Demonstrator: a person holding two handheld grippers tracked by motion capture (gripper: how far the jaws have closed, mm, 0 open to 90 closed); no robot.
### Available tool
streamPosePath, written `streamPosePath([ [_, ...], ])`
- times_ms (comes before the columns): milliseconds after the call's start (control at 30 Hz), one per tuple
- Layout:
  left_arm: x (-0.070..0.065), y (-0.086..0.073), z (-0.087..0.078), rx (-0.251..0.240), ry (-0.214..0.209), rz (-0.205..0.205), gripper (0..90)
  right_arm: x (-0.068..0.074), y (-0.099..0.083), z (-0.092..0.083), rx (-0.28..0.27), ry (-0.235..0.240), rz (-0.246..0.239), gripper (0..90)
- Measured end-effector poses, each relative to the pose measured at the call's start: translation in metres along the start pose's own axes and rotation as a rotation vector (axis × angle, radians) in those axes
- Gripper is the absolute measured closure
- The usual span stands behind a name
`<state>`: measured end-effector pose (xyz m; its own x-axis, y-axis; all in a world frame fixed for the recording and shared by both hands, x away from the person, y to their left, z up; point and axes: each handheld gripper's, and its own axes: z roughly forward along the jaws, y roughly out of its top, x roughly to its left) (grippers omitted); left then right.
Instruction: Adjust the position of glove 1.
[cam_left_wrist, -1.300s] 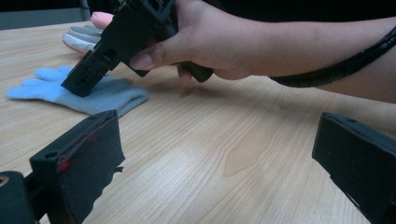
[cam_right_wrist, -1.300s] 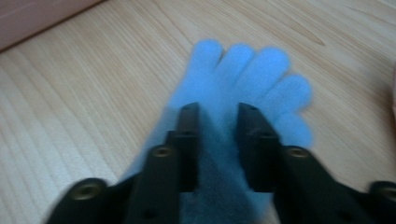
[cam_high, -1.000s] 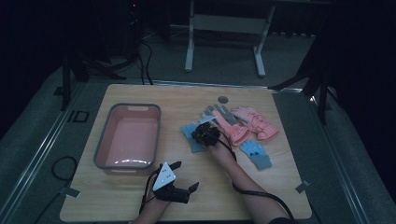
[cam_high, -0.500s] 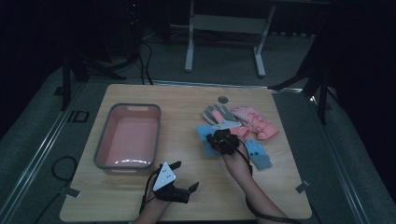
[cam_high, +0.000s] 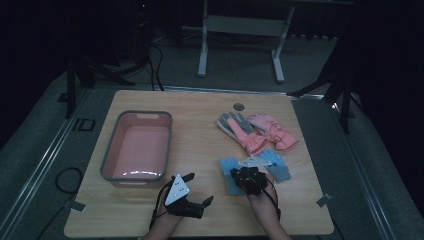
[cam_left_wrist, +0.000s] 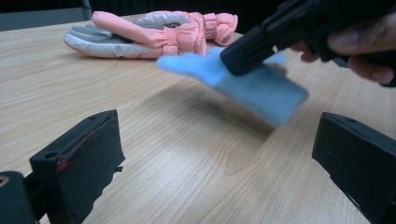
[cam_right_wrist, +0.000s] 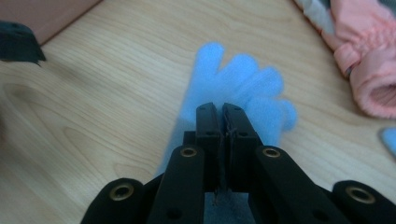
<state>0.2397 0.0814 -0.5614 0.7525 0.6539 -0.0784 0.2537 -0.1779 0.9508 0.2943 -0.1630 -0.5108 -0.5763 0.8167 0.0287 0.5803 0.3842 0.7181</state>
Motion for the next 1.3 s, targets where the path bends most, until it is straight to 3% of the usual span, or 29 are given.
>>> streamPosePath([
  [233,0.000,0.000,0.000,0.000,-0.002,0.002,1.9,-0.002,-0.008,0.020,0.037,-0.020,0.001,85.7],
  [367,0.000,0.000,0.000,0.003,-0.005,0.004,1.9,-0.007,-0.015,0.035,0.075,-0.009,-0.006,78.2],
  [667,0.000,0.000,0.000,0.005,-0.006,0.003,1.9,-0.009,-0.015,0.036,0.056,-0.004,-0.033,68.8],
  [767,0.000,0.000,0.000,0.005,-0.006,0.002,1.9,-0.018,-0.008,0.024,0.019,-0.009,-0.070,64.0],
  [833,0.000,0.000,0.000,0.004,-0.005,0.002,1.9,-0.018,-0.008,0.024,0.019,-0.009,-0.070,64.0],
  [867,0.000,0.000,0.000,0.002,-0.004,0.004,1.9,-0.033,-0.003,0.011,-0.019,-0.016,-0.109,63.9],
  [900,0.000,0.000,0.000,0.002,-0.004,0.004,1.9,-0.038,-0.002,0.007,-0.019,-0.026,-0.115,63.9],
  [1033,0.000,0.000,0.000,0.003,-0.005,0.005,1.9,-0.071,0.002,-0.011,-0.038,0.026,-0.165,65.5],
  [1100,0.000,0.000,0.000,0.002,-0.005,0.003,1.9,-0.080,0.002,-0.015,-0.038,0.028,-0.185,65.5],
  [1233,0.000,0.000,0.000,0.000,-0.004,-0.002,1.9,-0.118,0.000,-0.028,-0.019,0.003,-0.192,65.5],
  [1300,0.000,0.000,0.000,-0.002,-0.003,-0.002,1.9,-0.133,-0.003,-0.030,-0.008,0.018,-0.187,65.5],
])
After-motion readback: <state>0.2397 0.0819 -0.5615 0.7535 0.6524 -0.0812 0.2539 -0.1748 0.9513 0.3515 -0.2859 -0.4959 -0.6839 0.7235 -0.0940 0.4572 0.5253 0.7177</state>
